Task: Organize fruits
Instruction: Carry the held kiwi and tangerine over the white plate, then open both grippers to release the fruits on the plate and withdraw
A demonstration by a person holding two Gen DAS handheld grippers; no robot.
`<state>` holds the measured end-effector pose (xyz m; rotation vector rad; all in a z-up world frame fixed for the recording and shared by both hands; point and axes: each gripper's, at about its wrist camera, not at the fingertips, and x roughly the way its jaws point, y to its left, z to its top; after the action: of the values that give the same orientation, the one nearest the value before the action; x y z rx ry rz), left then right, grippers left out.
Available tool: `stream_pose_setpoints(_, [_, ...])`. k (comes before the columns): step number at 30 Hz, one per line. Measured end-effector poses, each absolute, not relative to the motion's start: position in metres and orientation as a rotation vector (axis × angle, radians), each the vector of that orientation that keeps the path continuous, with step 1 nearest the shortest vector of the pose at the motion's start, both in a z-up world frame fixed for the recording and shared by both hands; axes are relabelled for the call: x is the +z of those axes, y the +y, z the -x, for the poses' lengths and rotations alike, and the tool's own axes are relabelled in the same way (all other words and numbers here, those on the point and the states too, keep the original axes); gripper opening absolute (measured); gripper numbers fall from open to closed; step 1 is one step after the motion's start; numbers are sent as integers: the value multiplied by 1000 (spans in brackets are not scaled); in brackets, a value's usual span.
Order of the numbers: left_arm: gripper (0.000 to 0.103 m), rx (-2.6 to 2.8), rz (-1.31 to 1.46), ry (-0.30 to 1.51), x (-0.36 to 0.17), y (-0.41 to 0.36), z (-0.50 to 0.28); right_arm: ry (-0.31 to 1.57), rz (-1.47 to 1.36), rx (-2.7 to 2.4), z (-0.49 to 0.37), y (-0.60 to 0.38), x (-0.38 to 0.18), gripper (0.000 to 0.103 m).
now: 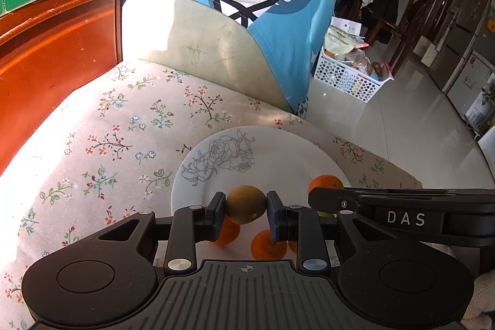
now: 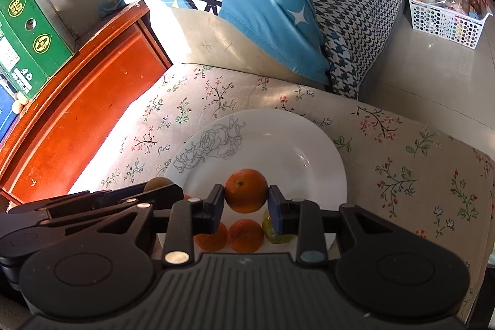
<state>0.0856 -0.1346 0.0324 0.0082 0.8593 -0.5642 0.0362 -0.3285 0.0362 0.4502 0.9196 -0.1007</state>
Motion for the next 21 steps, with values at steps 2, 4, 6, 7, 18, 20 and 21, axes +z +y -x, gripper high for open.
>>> stream_pose_setpoints(2, [26,-565,-17,866,28,-138,-88,925,-452,-108,-39,-330,33,31])
stream_pose_setpoints(4, [26,-567,-21,868,26,-140,-90,930,-450,-117,-42,-332,30,31])
stream_pose_setpoints(6, [26,-567,-22,870,24,-142,-91,940,-448,-123,-45,-334,26,31])
stream_pose_setpoints(7, [26,-565,-21,873,23,-143,-92,945,-447,-128,-46,-334,23,31])
stream_pose_setpoints(18, [46,-549,-38,851,30,-146,-92,937,-474,-164,-47,-341,21,33])
stream_pose_setpoints(20, [56,-539,-29,836,36,-144,-92,930,-482,-166,-47,-342,23,34])
stream_pose_setpoints(21, [64,-528,-22,835,39,-142,-92,926,-485,-167,-47,-343,24,34])
